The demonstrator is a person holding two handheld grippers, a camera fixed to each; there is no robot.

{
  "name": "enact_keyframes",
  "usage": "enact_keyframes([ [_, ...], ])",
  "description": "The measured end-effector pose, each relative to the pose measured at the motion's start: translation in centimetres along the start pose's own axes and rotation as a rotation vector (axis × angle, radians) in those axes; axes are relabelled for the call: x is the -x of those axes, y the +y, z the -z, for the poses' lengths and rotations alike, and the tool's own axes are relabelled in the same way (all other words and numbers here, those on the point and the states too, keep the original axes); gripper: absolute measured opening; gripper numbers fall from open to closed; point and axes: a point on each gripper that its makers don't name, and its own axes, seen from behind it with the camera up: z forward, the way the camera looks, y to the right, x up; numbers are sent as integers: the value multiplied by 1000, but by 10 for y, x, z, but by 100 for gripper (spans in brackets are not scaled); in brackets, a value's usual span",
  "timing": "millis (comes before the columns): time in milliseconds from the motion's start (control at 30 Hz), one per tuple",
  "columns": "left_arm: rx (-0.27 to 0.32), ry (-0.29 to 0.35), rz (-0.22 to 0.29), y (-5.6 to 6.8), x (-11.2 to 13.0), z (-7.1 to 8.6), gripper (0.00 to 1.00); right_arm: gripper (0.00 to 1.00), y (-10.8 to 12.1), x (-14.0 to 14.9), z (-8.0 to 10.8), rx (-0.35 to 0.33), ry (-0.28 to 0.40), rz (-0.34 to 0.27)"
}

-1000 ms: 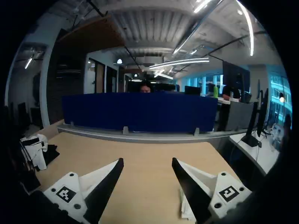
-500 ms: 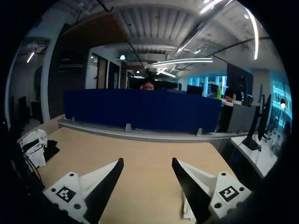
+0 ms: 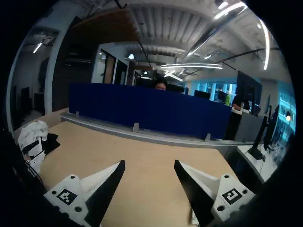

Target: Fold towel

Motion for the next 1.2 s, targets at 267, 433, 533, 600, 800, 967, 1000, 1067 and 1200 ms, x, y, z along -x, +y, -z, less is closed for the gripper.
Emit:
enact_keyframes([
  [267,-27,5,36,-12,22,-3,98,100,-12,11,-5,-10,-9,23],
  [433,-34,5,45,-19,28,-3,98,100,-13,14,-7,-7,-10,28],
  [533,-35,4,47,-19,31,-2,98,100,-15,15,-8,-9,-12,30],
  [600,-31,1,47,-18,33,-2,98,100,-16,16,-9,-10,-12,31],
  [800,-30,-12,52,-21,41,-3,98,100,-15,19,-12,-11,-17,32],
  [967,-32,-13,49,-22,42,-4,98,100,-16,17,-15,-14,-10,24],
  [1000,-32,-13,50,-22,42,-4,98,100,-15,16,-16,-15,-7,22],
  [1067,-32,-14,49,-21,42,-4,98,100,-14,16,-16,-15,-1,18],
  [1200,-33,-15,48,-21,42,-4,98,100,-9,15,-16,-16,10,7],
])
